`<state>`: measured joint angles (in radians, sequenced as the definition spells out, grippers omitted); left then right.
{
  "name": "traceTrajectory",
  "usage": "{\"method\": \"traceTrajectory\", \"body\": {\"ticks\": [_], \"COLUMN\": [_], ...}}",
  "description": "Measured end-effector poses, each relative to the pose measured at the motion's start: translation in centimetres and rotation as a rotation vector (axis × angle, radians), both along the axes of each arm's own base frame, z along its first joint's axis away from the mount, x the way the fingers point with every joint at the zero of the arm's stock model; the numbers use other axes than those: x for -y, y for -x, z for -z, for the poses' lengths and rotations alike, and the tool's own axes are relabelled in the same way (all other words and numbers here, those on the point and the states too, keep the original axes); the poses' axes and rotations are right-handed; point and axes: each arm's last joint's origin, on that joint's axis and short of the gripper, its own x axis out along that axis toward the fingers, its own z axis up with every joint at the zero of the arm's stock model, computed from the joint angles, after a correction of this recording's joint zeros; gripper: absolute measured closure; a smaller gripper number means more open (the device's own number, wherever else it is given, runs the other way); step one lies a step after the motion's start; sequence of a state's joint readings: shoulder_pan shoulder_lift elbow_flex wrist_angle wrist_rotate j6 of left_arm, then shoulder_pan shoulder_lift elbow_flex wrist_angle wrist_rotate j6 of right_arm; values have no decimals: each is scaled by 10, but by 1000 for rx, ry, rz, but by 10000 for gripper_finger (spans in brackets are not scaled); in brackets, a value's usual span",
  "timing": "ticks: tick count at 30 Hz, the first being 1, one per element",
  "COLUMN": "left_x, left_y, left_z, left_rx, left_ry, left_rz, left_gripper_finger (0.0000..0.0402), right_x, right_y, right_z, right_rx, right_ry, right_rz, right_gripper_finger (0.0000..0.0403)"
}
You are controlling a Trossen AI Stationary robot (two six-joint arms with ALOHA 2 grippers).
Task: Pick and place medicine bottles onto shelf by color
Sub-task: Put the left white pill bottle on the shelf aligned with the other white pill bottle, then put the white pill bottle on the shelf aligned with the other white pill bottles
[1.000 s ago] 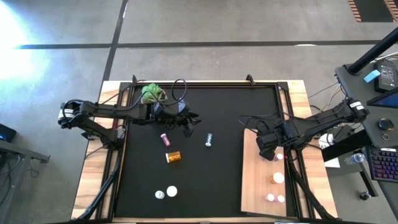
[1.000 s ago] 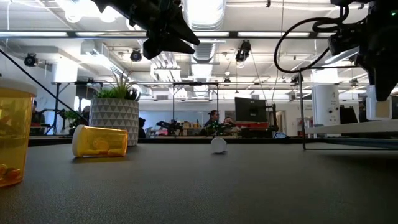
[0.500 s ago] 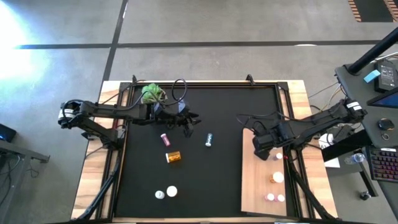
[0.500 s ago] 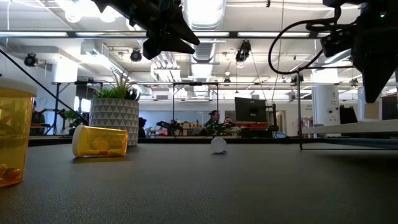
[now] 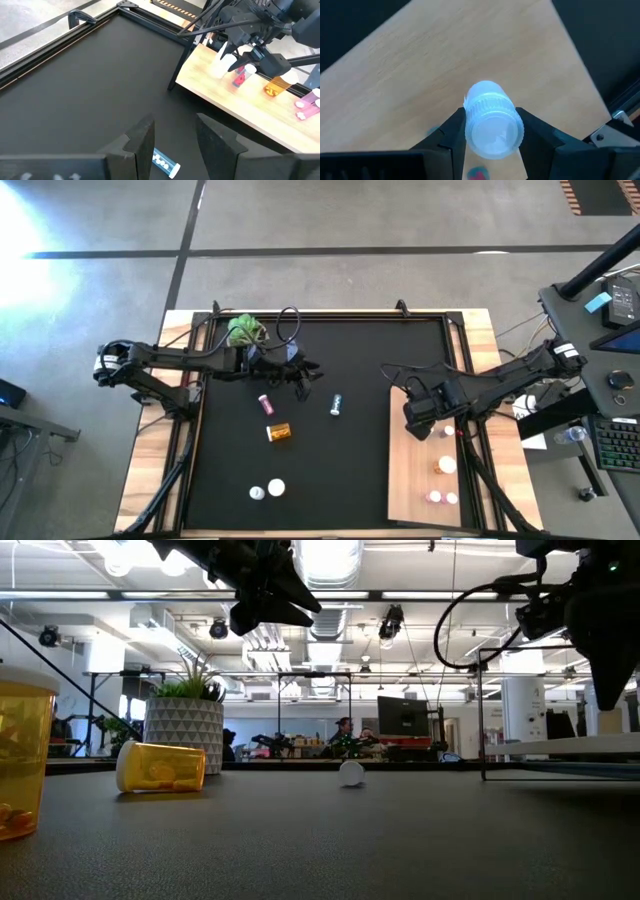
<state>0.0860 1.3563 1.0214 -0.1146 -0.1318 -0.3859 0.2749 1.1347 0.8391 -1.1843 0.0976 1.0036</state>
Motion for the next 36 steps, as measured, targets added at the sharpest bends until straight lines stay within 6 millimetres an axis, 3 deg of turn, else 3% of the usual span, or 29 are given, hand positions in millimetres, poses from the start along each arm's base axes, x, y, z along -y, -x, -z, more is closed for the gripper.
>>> {"method": "traceTrajectory", "body": {"ticks": [13,22,26,36], "left_x": [0,0,0,3], "left_y": [0,0,0,2], "left_z": [0,0,0,4], "left_rx": [0,0,0,-41], "left_ry": [0,0,0,48], "left_rz": [0,1,0,85], "left_gripper_finger": [276,276,276,276], "right_x": [1,1,-1,-1], "right_y": [1,0,-5,-12], "right_z": [0,-2,-17,-78], "right_rx": [2,2,35,130], "right_ry": [27,23,18,36], "right_rz": [34,25,1,22], "right_gripper_finger": [269,210,195,186]}}
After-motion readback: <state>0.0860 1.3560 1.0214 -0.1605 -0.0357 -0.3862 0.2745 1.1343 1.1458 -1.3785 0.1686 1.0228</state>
